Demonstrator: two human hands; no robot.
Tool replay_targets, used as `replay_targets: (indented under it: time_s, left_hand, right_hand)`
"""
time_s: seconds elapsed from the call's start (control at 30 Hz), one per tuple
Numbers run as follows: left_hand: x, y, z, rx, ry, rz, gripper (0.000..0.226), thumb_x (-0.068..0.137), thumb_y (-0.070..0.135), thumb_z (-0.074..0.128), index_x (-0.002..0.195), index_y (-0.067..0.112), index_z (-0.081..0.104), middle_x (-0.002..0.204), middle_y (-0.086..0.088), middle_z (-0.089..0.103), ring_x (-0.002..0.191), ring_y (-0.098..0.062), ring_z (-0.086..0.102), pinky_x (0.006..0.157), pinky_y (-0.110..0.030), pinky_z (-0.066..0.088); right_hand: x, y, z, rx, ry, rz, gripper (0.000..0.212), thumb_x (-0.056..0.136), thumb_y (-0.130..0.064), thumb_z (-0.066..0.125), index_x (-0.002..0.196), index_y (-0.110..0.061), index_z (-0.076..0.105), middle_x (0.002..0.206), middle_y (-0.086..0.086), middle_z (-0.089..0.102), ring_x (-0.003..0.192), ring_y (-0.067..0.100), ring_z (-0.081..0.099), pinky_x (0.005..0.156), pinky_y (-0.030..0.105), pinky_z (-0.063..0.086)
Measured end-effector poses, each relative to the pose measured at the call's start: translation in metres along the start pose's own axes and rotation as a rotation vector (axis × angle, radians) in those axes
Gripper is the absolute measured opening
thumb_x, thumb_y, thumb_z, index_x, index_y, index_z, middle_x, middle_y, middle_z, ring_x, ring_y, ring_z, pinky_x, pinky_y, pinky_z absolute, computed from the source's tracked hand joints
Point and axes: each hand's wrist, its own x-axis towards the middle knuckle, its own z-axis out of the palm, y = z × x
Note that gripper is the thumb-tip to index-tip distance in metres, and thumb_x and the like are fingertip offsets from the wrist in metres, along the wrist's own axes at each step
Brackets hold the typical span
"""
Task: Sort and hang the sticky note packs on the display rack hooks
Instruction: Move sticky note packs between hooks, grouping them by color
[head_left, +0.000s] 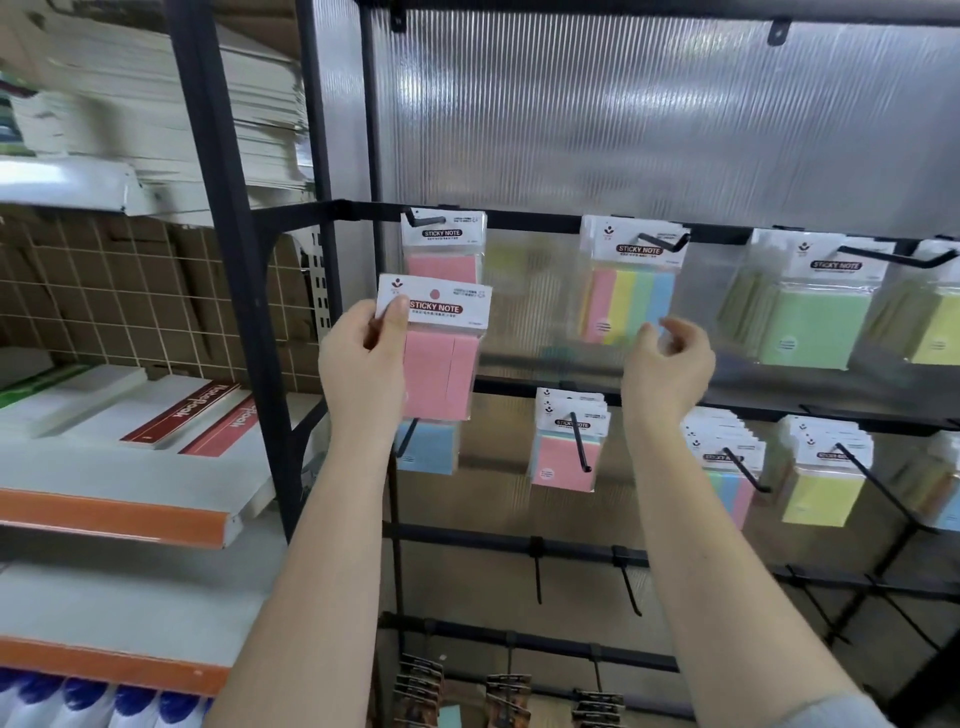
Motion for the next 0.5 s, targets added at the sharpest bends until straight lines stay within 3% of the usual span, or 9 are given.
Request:
replay_targets:
  time_s: [0.07,0.17,0.3,0.43,0.5]
  left_hand:
    - [0.013,0.005,-0.003,-0.006,0.029,0.014,0.026,0.096,0.039,0.048,0.088,0.016,0.057,0.084,0.013,0.061,0.077,-0.002,0.059,0.066,-0.018,0.048]
    - [0.035,0.015,-0.006,-0.027,0.055,0.037,0.029,0.095,0.040,0.049,0.090,0.013,0.059,0.085,0.010,0.062,0.078,-0.004,0.061,0.068,-0.025,0.052]
    - [0.054,0.023,-0.006,-0.136,0.088,-0.001,0.028,0.094,0.039,0.052,0.098,0.014,0.064,0.093,0.008,0.066,0.081,-0.005,0.064,0.067,-0.018,0.052]
    - [0.064,0.022,0.003,-0.170,0.092,-0.076,0.034,0.093,0.039,0.054,0.085,0.007,0.062,0.076,0.003,0.059,0.071,-0.009,0.058,0.068,-0.027,0.048]
    - [0.064,0.021,0.005,-0.157,0.093,-0.087,0.032,0.093,0.040,0.054,0.081,0.011,0.060,0.077,-0.001,0.059,0.074,-0.014,0.059,0.072,-0.033,0.051]
  right_hand:
    - [-0.014,0.013,-0.006,-0.056,-0.072,0.010,0.013,0.091,-0.016,0.050,0.099,-0.018,0.060,0.108,0.005,0.062,0.100,0.018,0.057,0.080,0.023,0.037]
    - [-0.028,0.029,-0.014,-0.149,-0.184,0.032,0.015,0.093,-0.016,0.048,0.099,-0.014,0.062,0.094,0.000,0.062,0.088,0.018,0.057,0.070,0.024,0.036]
    - [-0.032,0.037,-0.016,-0.243,-0.229,0.033,0.015,0.094,-0.015,0.048,0.096,-0.012,0.063,0.073,-0.009,0.053,0.067,0.006,0.048,0.054,0.016,0.031]
    - [-0.033,0.037,-0.012,-0.222,-0.261,0.044,0.017,0.095,-0.014,0.048,0.097,-0.008,0.064,0.079,-0.005,0.057,0.081,0.015,0.053,0.070,0.023,0.034]
    - [-0.033,0.039,-0.013,-0.237,-0.279,0.042,0.017,0.095,-0.016,0.049,0.097,-0.009,0.064,0.085,-0.002,0.059,0.084,0.016,0.054,0.072,0.023,0.034]
